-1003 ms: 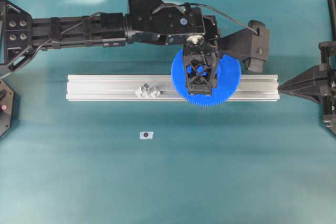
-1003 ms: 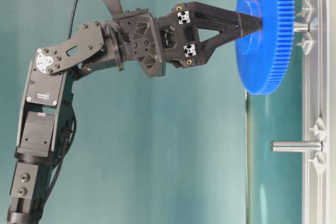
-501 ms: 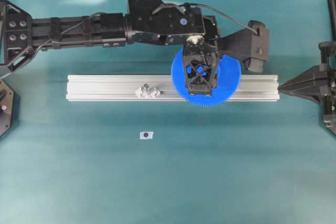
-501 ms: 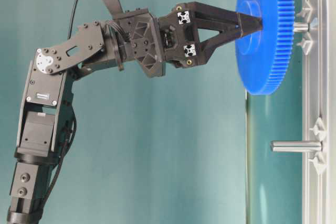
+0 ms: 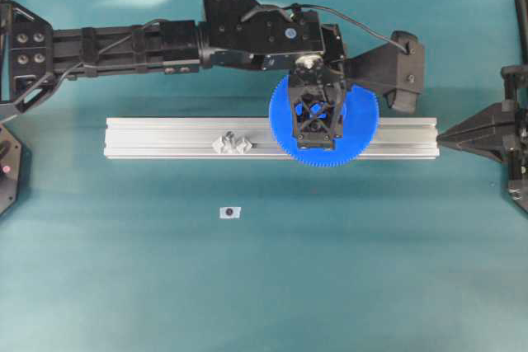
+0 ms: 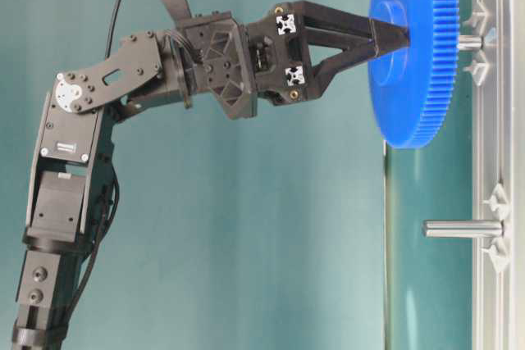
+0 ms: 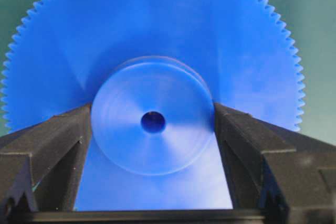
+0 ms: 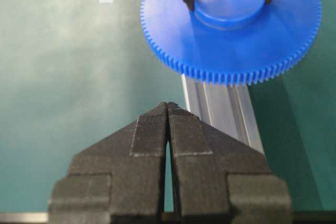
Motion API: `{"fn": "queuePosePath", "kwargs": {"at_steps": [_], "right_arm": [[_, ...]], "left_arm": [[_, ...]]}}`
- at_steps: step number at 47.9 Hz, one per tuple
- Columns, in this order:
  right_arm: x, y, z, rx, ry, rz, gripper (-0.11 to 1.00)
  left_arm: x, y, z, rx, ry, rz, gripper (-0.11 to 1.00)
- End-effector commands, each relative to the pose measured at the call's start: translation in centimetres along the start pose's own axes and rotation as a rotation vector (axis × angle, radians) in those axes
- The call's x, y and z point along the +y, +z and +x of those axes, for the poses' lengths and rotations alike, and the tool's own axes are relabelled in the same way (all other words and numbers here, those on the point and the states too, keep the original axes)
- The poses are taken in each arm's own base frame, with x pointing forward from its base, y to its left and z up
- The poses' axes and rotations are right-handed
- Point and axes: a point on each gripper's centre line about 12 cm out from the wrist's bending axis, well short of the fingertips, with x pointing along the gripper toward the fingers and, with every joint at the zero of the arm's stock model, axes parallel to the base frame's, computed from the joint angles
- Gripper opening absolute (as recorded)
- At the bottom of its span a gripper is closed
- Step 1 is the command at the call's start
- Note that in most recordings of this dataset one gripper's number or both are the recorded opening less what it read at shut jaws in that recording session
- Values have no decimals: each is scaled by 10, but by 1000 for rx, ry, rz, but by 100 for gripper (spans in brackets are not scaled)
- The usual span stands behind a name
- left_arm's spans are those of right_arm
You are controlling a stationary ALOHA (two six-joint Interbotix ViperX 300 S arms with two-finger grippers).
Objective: Insert the large gear onto the shaft.
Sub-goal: 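Align the gear's hole with the right shaft and push it on, then open the left gripper and pull it back from the gear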
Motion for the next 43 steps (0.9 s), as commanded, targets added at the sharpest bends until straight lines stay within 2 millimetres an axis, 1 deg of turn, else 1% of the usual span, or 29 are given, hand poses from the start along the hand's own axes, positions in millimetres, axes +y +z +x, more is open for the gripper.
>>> {"fn": "queuePosePath", "kwargs": {"at_steps": [1,20,24,26,32,43], "right_arm": [[1,4,0,-8,1,9,3],[1,4,0,-9,1,9,3],[0,4,0,-9,0,10,3],[1,4,0,-9,1,9,3],[0,4,0,-9,0,10,3],[1,5,0,-11,1,9,3]], "left_arm": [[13,9,-26,-69,28,-11,77],[9,11,-26,-71,26,-7,77],[6,12,-27,-73,25,5,90],[3,13,-27,-76,24,12,93],[0,13,-27,-75,22,22,91],[-2,13,-28,-67,19,19,91]]}}
